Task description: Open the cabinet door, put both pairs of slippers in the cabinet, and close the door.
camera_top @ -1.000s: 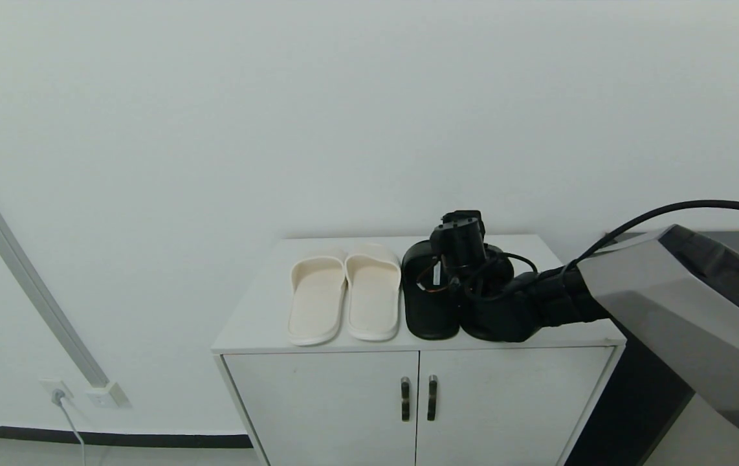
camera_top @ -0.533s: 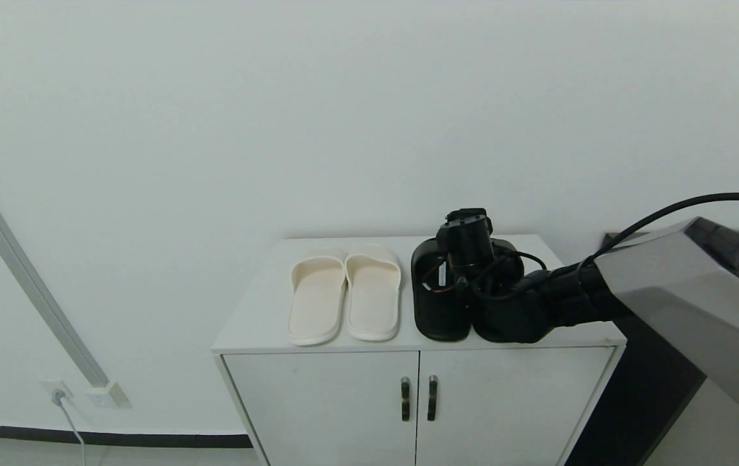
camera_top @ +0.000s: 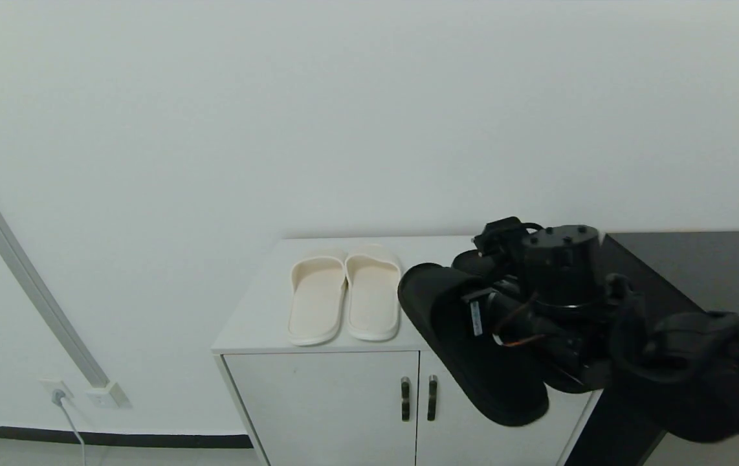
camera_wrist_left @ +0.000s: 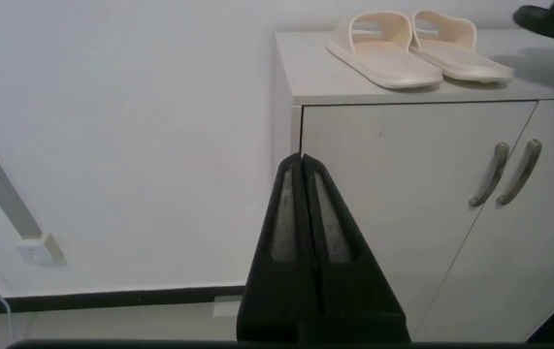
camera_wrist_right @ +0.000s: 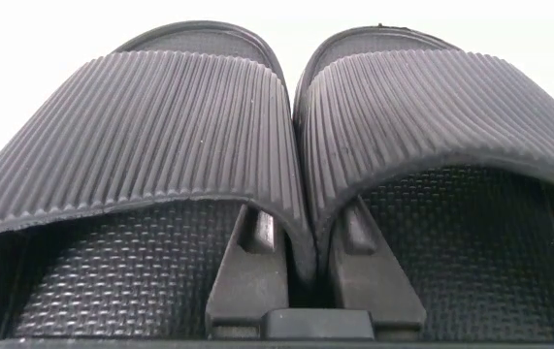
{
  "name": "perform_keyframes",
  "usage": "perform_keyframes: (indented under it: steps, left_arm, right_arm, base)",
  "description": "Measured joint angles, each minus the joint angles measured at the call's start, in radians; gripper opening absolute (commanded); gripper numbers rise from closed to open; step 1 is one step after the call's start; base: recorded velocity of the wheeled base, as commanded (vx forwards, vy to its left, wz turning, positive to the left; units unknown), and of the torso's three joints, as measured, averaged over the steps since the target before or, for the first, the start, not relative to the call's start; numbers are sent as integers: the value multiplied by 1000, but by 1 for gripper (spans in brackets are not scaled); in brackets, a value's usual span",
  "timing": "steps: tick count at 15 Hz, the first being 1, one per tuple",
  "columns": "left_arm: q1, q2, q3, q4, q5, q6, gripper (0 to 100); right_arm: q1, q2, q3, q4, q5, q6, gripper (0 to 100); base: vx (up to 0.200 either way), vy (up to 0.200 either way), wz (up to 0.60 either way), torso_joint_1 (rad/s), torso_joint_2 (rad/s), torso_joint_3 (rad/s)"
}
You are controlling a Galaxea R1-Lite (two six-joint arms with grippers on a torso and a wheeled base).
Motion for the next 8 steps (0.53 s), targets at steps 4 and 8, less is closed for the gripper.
perform_keyframes:
  steps: [4, 8]
  left_arm:
    - [0, 0, 0, 0, 0, 0, 0]
    - [0, 0, 0, 0, 0, 1, 0]
  right_arm:
    - [18, -219, 247, -44, 371, -36, 0]
    - [30, -322, 309, -10, 447, -43, 0]
  base:
    - [0, 0, 0, 0, 0, 0]
    - [0, 0, 0, 0, 0, 0]
